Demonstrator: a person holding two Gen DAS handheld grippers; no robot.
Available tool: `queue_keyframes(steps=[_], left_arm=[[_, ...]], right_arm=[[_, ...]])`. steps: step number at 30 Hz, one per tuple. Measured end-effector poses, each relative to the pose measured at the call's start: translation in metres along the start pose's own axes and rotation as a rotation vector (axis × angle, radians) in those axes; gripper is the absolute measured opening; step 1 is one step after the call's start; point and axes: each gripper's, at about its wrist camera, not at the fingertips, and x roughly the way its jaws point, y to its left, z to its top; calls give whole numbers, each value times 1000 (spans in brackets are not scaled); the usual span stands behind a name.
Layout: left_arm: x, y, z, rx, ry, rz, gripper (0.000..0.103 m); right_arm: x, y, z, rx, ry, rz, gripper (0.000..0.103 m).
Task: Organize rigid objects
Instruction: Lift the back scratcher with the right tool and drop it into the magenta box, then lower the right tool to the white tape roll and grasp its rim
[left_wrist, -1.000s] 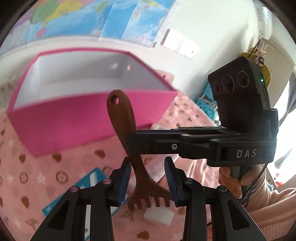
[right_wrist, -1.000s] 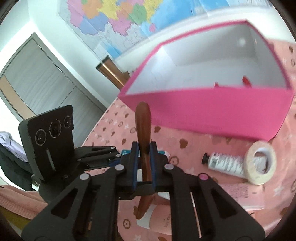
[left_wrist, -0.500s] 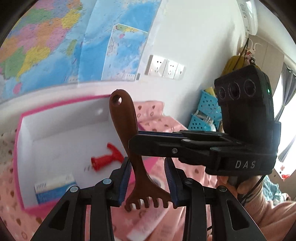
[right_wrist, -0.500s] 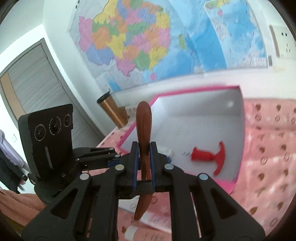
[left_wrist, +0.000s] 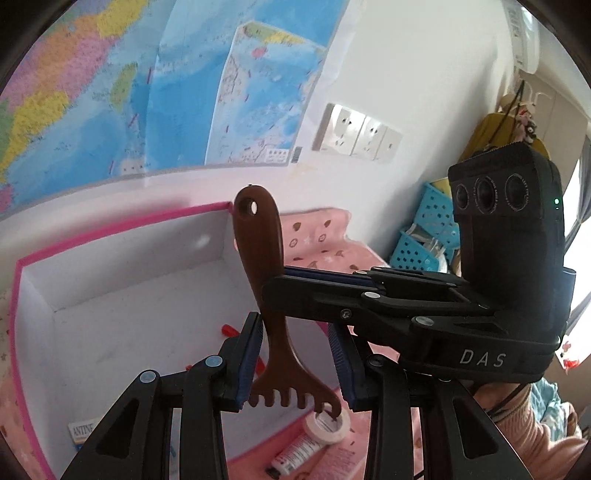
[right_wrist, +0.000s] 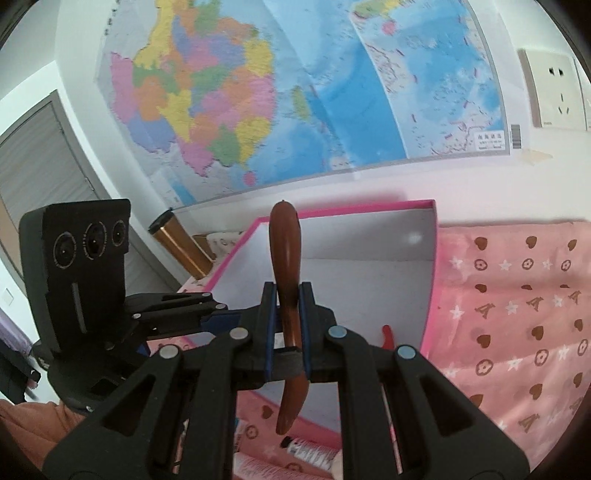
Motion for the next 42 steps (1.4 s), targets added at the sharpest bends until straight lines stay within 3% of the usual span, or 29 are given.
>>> queue_keyframes(steps=[6,13,21,24,31,42], left_arm=[[24,9,-1,-34,51,-4,36],[37,19,-9,-72,88,31,39],[-10,11,-33,-4,-16,96,44],[-27,3,-46,27,-45,105,46],[-49,-9,-80,47,-56,99,50],[-25,-15,-126,-19,51,56,50]], right_arm=[[16,-18,-2,26,48,-29,13],[20,-31,-4,51,50,-144,20],[-16,-23,-23,48,-9,-124,25],[-30,-18,-35,47,-25,-104,34],[-54,-16,-65,67,-18,-88,37],[-39,-33,-121,110,126,-171,39]])
